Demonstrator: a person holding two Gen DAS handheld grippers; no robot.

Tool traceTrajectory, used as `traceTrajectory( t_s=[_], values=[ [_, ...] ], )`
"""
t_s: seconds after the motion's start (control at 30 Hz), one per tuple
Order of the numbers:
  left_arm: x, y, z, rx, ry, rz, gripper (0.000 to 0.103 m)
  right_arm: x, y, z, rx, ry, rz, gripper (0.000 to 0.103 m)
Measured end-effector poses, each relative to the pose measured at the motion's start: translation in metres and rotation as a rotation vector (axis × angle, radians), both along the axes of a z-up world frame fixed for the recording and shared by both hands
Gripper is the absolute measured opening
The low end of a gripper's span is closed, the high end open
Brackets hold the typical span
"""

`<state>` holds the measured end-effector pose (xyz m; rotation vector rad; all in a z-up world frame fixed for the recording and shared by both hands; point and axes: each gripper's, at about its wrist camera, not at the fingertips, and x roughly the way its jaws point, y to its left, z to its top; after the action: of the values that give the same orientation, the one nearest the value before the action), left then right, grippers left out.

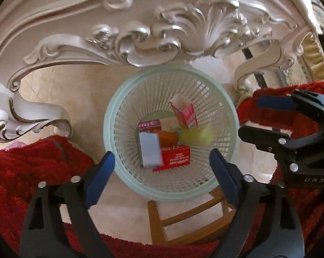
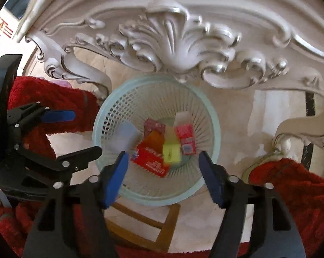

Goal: Collect trash
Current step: 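Move both open tools back over the table toward the remaining items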

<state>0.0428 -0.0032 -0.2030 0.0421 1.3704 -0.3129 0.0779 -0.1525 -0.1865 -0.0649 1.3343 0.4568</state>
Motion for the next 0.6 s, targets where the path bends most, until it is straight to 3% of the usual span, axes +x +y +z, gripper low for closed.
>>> traceTrajectory(
  t_s=[0.17, 0.27, 0.43, 0.5, 0.6],
  values=[
    [-0.009, 0.008, 0.034, -0.060, -0.146, 0.040, 0.095, -0.003, -0.017, 0.016, 0.038, -0.020, -0.041, 0.065],
    [-0.016, 0.015, 0.063, -0.096, -0.249, 0.029, 0.095, -0.011, -0.025, 0.045, 0.092, -0.064, -0.035, 0.065],
    [-0.012, 0.033, 0.129, -0.041, -0.459, -0.031, 0.095, -0.005, -0.043, 0.114, 0.198, -0.253, -0.076, 0.065],
    [0.007, 0.043, 0.157, -0.011, -0.548, -0.065, 0.095, 0.012, -0.052, 0.141, 0.212, -0.358, -0.113, 0.065],
    [0.045, 0.057, 0.188, 0.016, -0.652, -0.084, 0.095, 0.048, -0.060, 0.165, 0.196, -0.439, -0.176, 0.068]
  ],
)
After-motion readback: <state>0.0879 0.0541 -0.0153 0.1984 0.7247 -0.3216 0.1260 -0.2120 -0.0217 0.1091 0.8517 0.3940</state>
